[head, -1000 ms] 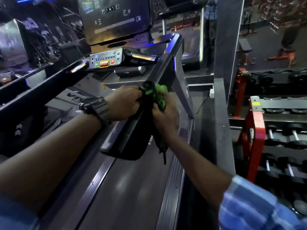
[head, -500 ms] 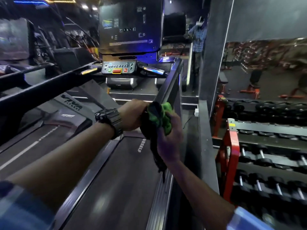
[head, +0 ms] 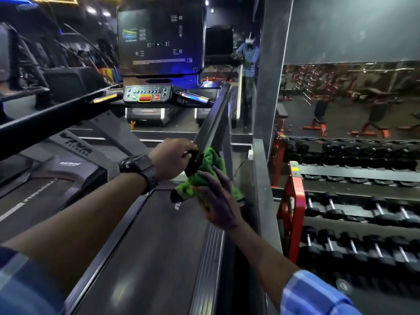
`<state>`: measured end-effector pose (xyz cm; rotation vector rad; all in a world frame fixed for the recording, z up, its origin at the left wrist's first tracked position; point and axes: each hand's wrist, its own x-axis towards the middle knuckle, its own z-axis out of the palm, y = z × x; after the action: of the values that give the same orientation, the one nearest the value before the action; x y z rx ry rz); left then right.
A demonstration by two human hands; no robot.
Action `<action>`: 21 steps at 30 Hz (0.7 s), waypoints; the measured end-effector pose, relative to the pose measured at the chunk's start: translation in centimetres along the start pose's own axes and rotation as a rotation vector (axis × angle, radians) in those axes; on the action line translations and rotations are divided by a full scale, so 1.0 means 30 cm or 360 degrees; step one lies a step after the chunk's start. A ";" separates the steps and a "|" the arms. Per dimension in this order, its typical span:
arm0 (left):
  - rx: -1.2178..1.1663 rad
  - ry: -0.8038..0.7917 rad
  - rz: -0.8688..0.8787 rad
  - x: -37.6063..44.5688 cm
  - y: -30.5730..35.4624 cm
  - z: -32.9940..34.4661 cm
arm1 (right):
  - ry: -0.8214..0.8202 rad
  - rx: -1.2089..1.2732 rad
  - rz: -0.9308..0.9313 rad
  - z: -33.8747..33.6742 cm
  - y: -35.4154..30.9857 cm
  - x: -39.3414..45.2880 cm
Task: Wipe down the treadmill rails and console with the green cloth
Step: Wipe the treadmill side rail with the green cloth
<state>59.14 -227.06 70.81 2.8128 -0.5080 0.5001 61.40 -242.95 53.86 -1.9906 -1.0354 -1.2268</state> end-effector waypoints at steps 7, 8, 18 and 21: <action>0.0101 -0.0066 0.0000 0.115 -0.023 0.020 | 0.0655 0.0915 0.1293 0.050 -0.072 0.098; 0.0100 -0.0085 0.0005 0.137 -0.026 0.025 | 0.0663 0.1026 0.1381 0.056 -0.051 0.122; 0.0238 -0.0182 0.0005 0.352 -0.020 0.087 | 0.0283 0.1004 0.2097 0.150 0.375 0.443; 0.0214 -0.0207 -0.0016 0.384 -0.017 0.105 | 0.0338 0.0977 0.2086 0.165 0.454 0.474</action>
<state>70.38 -230.87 72.12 2.9895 -0.5029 0.3636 79.09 -241.87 63.75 -1.4534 0.1242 -0.2923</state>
